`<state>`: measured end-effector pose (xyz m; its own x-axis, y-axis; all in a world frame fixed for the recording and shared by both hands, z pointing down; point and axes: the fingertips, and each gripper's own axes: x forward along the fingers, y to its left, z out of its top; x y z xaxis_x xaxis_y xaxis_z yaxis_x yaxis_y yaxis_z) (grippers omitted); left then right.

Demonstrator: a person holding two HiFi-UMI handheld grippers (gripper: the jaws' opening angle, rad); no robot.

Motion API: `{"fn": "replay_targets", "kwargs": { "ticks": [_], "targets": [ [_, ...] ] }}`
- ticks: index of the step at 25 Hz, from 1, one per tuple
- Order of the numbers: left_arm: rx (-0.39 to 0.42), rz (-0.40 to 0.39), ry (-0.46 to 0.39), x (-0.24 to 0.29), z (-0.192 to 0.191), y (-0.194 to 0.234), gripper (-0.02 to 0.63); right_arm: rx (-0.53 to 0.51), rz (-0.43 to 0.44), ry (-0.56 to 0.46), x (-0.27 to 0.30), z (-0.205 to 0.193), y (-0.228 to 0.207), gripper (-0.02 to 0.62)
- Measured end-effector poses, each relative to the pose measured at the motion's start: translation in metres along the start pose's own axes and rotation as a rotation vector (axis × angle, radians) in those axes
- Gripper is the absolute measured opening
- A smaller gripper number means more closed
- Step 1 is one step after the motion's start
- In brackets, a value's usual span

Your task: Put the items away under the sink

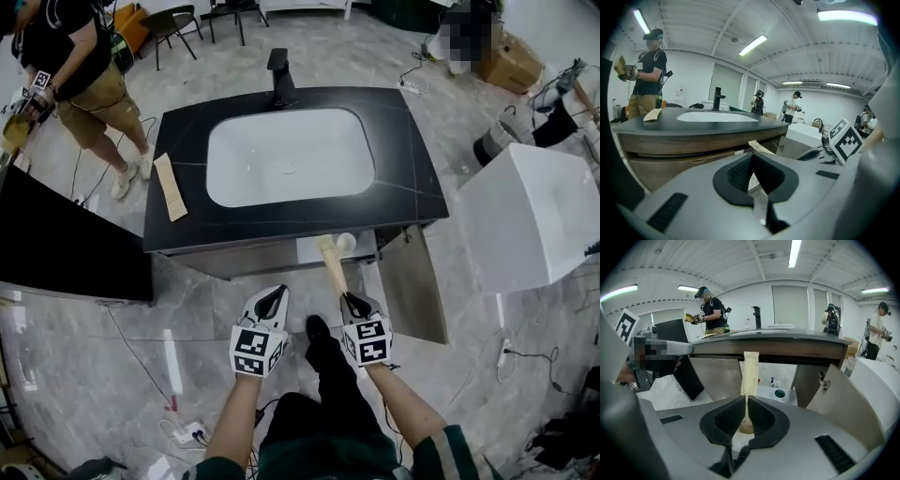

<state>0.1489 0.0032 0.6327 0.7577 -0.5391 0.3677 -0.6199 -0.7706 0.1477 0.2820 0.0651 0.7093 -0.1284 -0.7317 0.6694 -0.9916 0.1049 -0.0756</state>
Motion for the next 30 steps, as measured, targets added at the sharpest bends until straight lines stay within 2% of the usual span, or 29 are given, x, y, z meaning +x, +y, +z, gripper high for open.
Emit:
{"fn": "replay_targets", "kwargs": {
  "ticks": [5, 19, 25, 30],
  "targets": [
    [0.021, 0.016, -0.035, 0.034, -0.049, 0.026, 0.011, 0.005, 0.003, 0.004, 0.074, -0.037, -0.016, 0.051],
    [0.080, 0.065, -0.130, 0.102, -0.187, 0.074, 0.010, -0.045, -0.013, -0.107, 0.205, -0.126, -0.053, 0.048],
    [0.097, 0.081, -0.172, 0.126, -0.226, 0.091, 0.010, -0.083, -0.015, -0.139, 0.263, -0.141, -0.064, 0.048],
    [0.090, 0.072, -0.200, 0.141, -0.250, 0.098, 0.011, -0.050, -0.033, -0.151, 0.306, -0.148, -0.075, 0.048]
  ]
}}
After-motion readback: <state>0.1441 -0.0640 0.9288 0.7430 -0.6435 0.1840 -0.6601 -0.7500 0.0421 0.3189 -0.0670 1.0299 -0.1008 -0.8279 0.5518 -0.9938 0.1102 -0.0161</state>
